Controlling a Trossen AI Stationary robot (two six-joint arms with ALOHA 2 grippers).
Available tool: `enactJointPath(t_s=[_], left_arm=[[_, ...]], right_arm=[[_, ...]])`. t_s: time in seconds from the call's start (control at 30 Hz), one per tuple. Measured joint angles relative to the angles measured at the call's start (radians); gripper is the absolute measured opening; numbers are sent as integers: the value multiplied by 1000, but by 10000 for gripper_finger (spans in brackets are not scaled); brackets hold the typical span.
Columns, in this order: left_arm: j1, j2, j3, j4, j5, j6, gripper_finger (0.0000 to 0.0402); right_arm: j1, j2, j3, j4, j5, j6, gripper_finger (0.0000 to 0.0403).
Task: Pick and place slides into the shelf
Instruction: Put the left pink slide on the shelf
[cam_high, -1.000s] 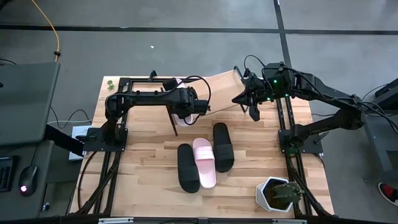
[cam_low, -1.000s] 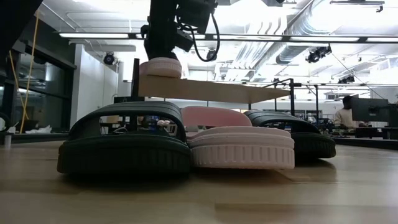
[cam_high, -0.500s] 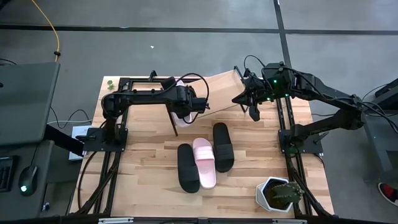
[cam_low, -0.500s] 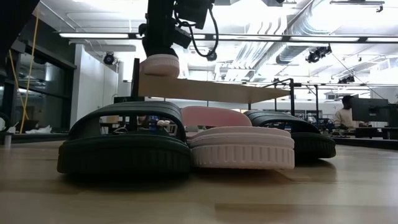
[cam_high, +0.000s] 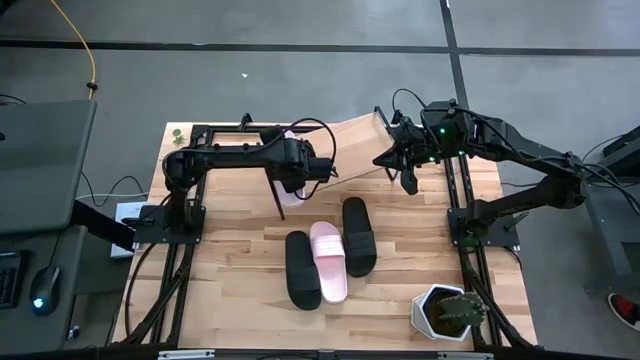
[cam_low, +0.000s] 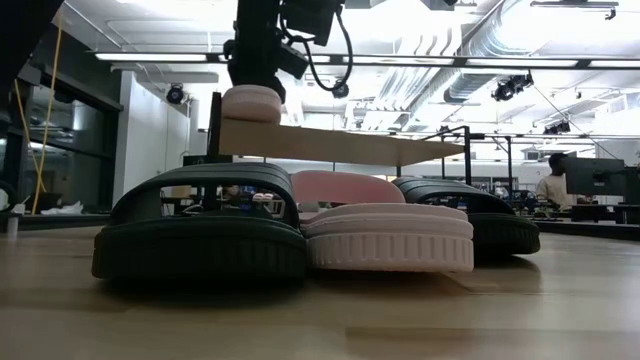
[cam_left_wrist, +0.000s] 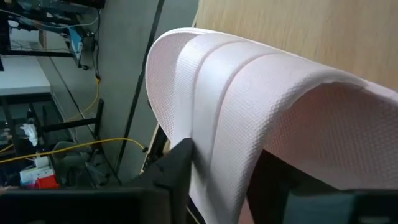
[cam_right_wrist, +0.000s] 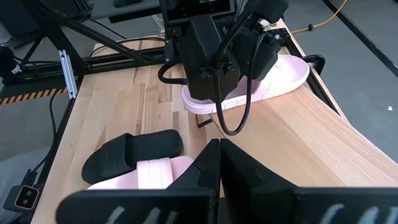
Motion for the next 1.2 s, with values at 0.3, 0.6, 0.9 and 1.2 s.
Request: enactJointPath(t_s=[0.3, 0.6, 0.9, 1.2], left_arm=[[-5, 0, 0, 1, 66, 51, 162], [-28, -21, 2, 0, 84, 59, 150], [-53, -68, 2, 0, 103, 59, 152], [-53, -73, 2, 0, 118, 58, 152]], right_arm=[[0, 2, 0, 0, 0, -1, 0], [0, 21, -16, 19, 10, -2, 0], [0, 22, -127, 115, 10, -29, 0], [0, 20, -135, 127, 10, -37, 0]])
